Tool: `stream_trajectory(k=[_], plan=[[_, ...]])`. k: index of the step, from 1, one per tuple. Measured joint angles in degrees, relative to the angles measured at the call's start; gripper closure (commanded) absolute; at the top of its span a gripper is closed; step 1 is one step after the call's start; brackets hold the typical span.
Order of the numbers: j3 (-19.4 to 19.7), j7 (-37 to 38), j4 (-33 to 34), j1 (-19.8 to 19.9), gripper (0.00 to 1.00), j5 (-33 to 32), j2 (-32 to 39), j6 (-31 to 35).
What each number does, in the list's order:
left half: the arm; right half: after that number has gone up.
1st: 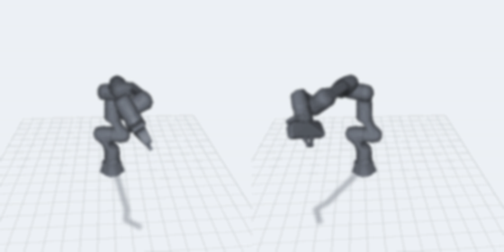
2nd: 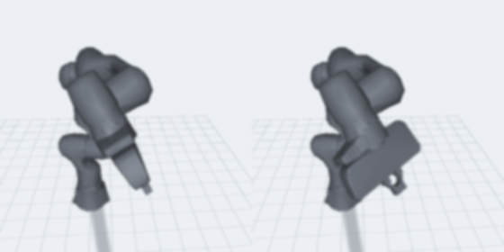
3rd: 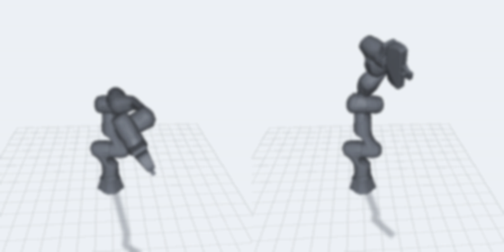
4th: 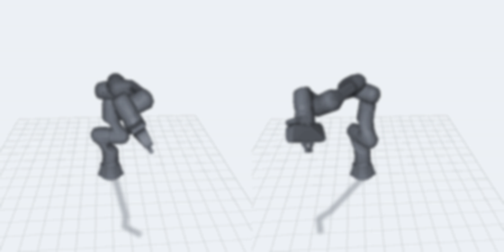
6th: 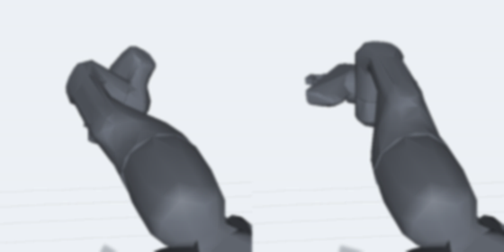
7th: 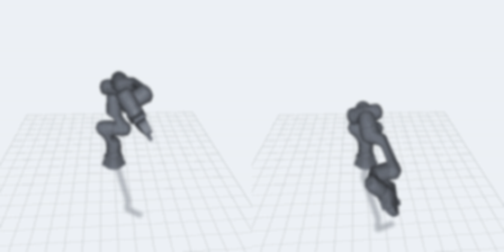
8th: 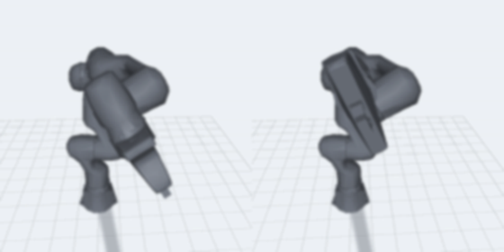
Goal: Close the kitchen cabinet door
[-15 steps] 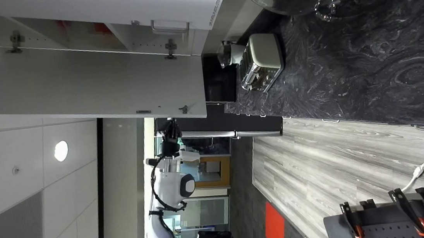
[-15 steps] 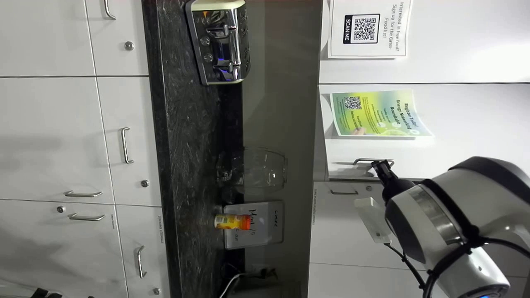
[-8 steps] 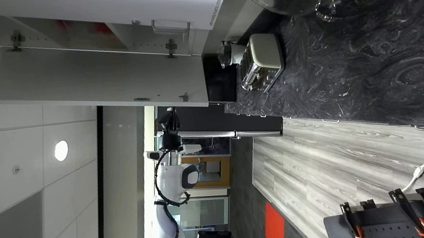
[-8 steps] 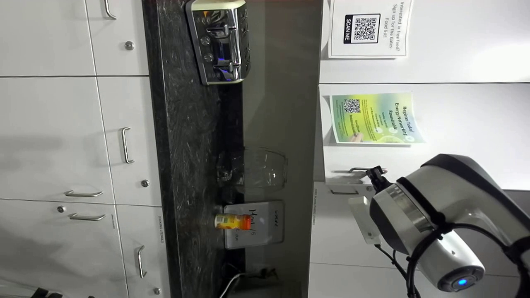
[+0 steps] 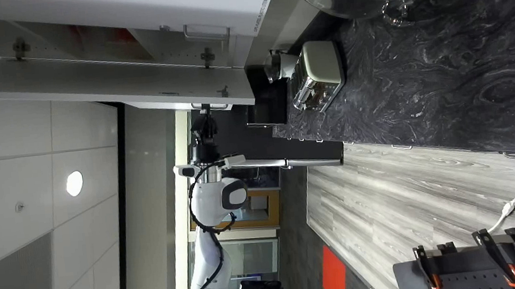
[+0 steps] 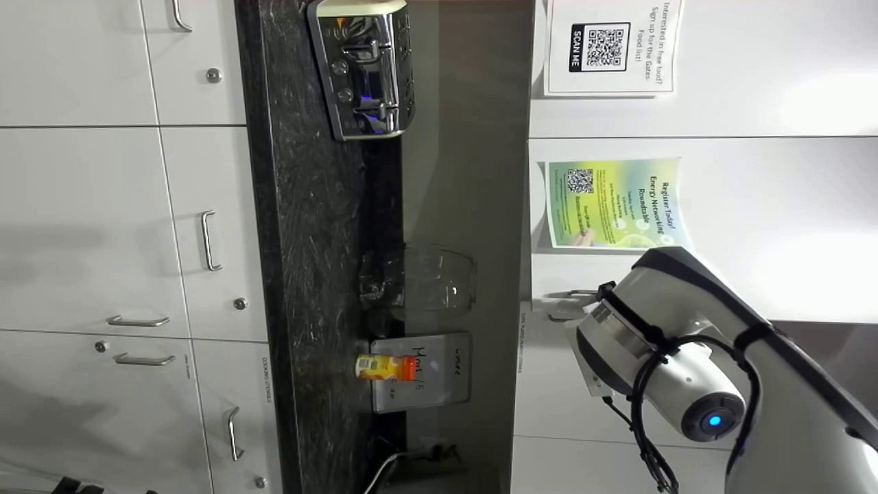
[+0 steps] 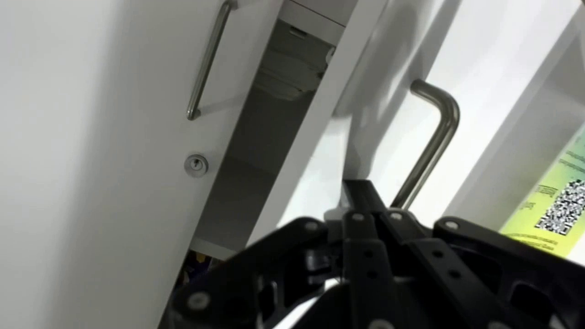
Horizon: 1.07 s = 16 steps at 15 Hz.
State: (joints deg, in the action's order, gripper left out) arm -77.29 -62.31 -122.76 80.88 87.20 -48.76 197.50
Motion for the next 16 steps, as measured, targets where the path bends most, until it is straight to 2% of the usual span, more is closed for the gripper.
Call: stream_trajectory(k=[8, 13, 16], plan=[[-3.8, 18.5, 1.1, 10.9, 1.00, -18.5, 0.9, 0.5], [-5.3, 39.9, 2.2, 19.5, 1.00, -39.6, 1.3, 0.0], [-6.8, 50.1, 4.2, 24.8, 1.00, -49.8, 2.0, 0.4]])
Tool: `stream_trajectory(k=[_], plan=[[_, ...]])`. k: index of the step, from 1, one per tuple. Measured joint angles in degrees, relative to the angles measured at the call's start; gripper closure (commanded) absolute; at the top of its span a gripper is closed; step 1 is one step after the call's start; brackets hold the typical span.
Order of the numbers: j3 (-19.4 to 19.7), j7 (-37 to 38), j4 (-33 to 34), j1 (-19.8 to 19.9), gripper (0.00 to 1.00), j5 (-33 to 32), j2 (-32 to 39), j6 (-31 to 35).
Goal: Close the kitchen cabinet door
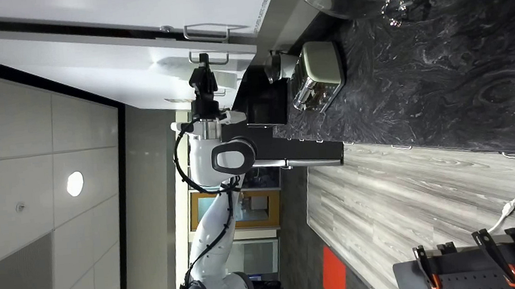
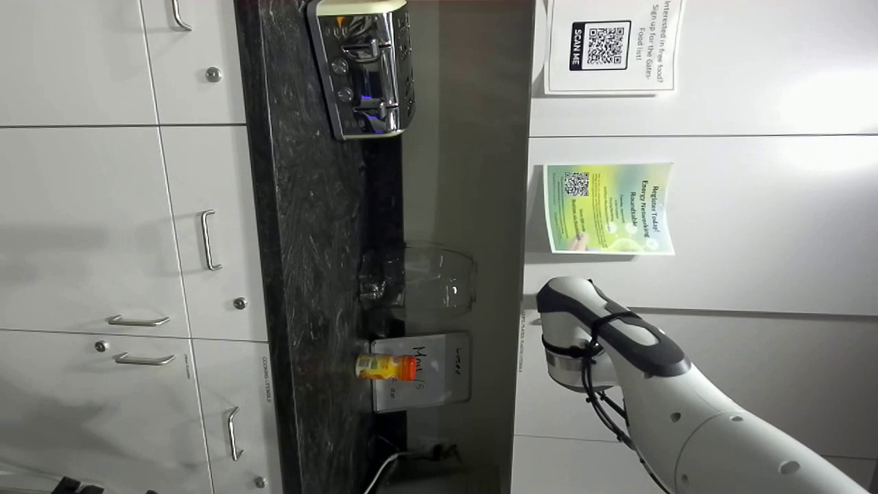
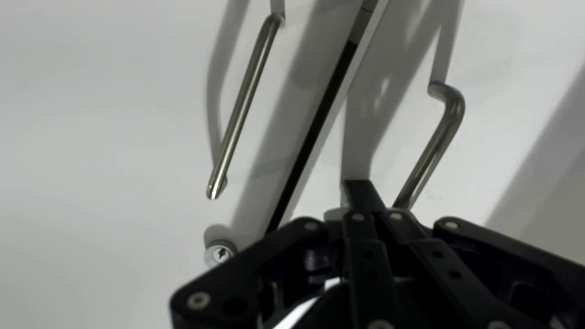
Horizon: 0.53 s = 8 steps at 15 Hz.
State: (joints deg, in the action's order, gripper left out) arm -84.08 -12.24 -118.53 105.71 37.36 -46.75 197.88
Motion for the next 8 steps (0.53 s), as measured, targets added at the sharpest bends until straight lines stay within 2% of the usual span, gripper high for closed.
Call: stream_trajectory(k=[2, 4, 6, 8], plan=[[-0.2, 7.8, 0.9, 2.5, 1.00, -7.0, 0.0, -0.1], [0.3, 13.3, 0.8, 3.0, 1.00, -11.2, 0.0, -0.1], [1.6, 17.0, -0.3, 1.5, 1.00, -13.2, 0.1, -0.2], [4.2, 18.6, -3.1, -2.4, 1.00, -14.3, 0.1, -0.2]])
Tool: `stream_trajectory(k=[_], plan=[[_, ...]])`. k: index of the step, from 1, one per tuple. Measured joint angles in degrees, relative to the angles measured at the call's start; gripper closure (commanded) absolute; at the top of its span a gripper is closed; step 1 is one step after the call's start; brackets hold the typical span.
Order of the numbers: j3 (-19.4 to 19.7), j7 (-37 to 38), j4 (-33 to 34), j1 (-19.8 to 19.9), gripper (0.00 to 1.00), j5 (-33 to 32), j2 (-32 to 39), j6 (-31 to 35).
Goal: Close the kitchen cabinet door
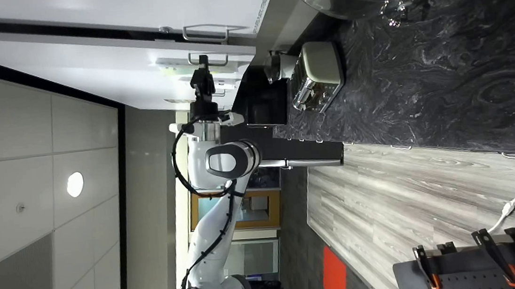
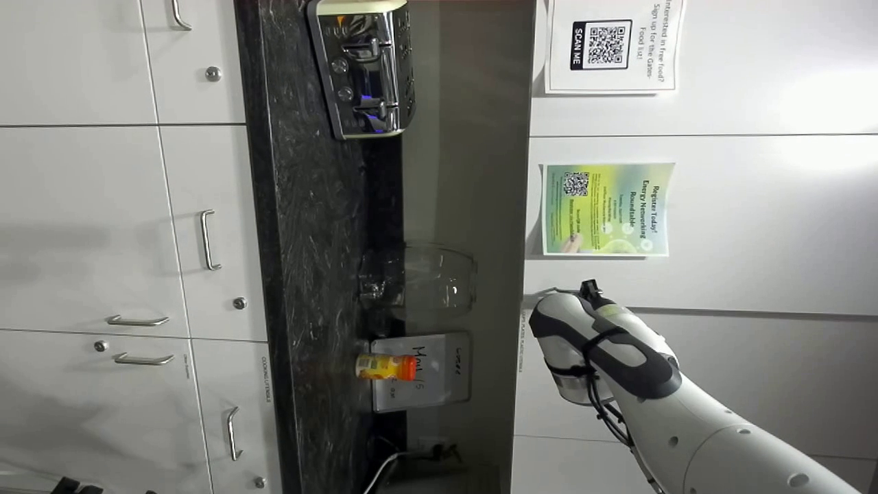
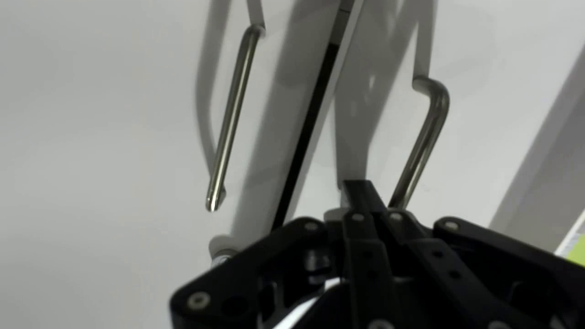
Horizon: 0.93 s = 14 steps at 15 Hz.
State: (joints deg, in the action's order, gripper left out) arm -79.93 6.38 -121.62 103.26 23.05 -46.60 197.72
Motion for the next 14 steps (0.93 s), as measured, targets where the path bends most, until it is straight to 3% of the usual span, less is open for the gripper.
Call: stream_trajectory(k=[4, 11, 14], plan=[[8.4, 0.6, -8.7, -14.5, 1.00, -0.3, -0.1, 0.0], [26.0, 0.5, -23.6, -44.5, 1.00, -0.1, -5.3, 0.1], [31.1, 0.5, -29.1, -53.2, 1.00, -0.2, -9.3, -0.2]])
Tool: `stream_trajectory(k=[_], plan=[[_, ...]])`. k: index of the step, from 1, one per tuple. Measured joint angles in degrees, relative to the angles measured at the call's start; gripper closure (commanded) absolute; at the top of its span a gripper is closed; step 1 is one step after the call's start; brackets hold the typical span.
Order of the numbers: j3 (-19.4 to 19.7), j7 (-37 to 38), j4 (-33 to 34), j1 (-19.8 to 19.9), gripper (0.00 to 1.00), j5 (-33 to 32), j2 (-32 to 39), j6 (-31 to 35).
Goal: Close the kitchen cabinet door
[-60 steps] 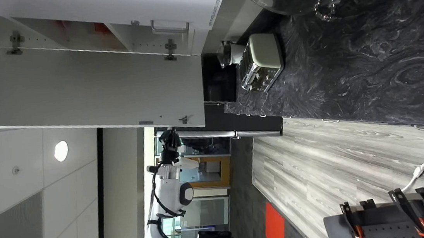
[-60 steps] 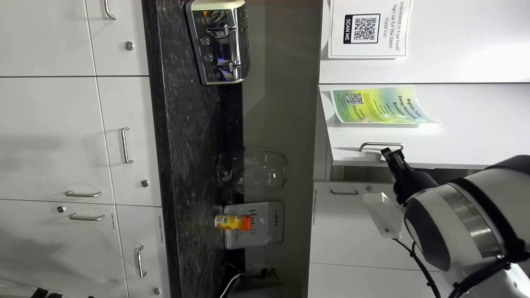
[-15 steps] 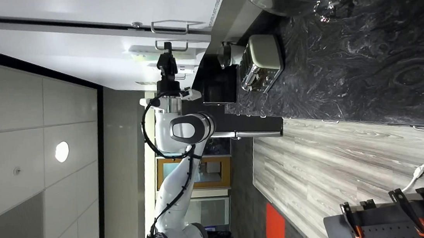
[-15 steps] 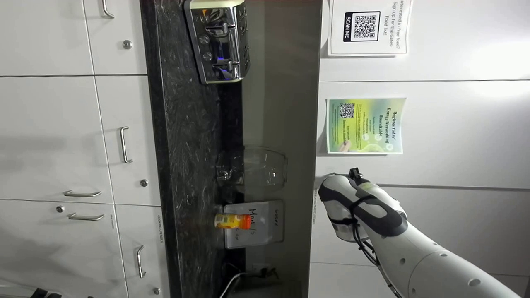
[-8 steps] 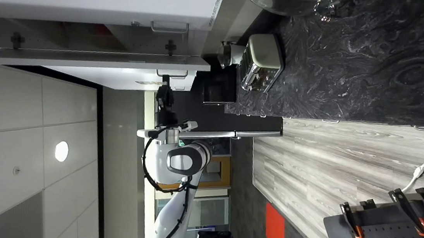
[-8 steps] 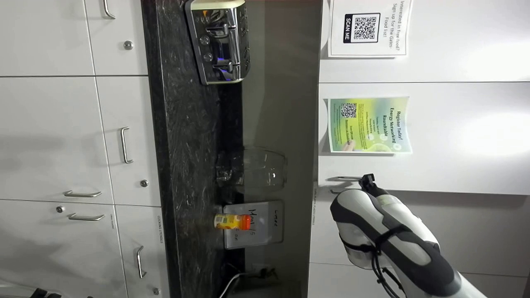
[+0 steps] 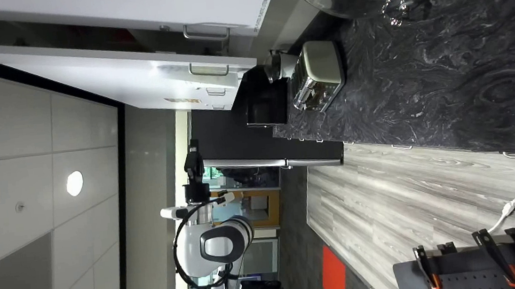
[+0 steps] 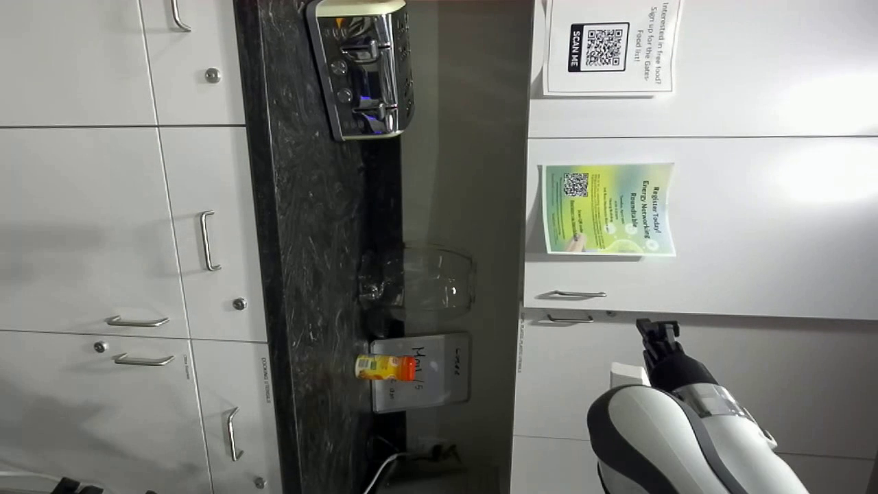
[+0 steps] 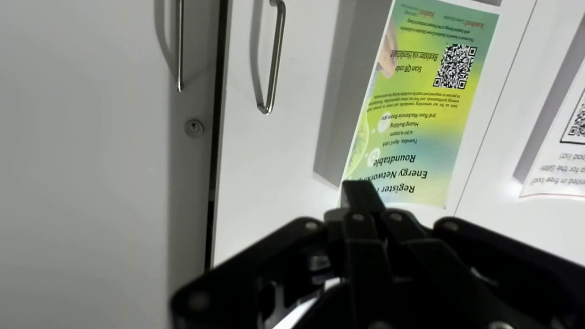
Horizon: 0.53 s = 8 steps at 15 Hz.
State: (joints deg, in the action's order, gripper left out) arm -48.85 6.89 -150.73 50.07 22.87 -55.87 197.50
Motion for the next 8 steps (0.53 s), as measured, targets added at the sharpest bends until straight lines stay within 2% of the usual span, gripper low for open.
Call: stream_trajectory(k=[1, 3, 4, 5, 7, 8], plan=[[1.0, 0.0, -1.6, -1.9, 0.75, 0.0, -1.4, -0.2], [2.4, 0.0, -4.3, -4.6, 0.66, -0.1, -4.0, -0.5], [2.8, 0.0, -5.4, -5.5, 0.57, -0.2, -5.1, -0.8], [3.1, 0.0, -6.3, -6.2, 0.76, -0.3, -6.1, -1.0], [3.6, 0.0, -7.6, -7.1, 0.60, -0.6, -7.7, -1.5], [3.6, 0.0, -7.9, -7.3, 0.57, -0.6, -8.2, -1.7]])
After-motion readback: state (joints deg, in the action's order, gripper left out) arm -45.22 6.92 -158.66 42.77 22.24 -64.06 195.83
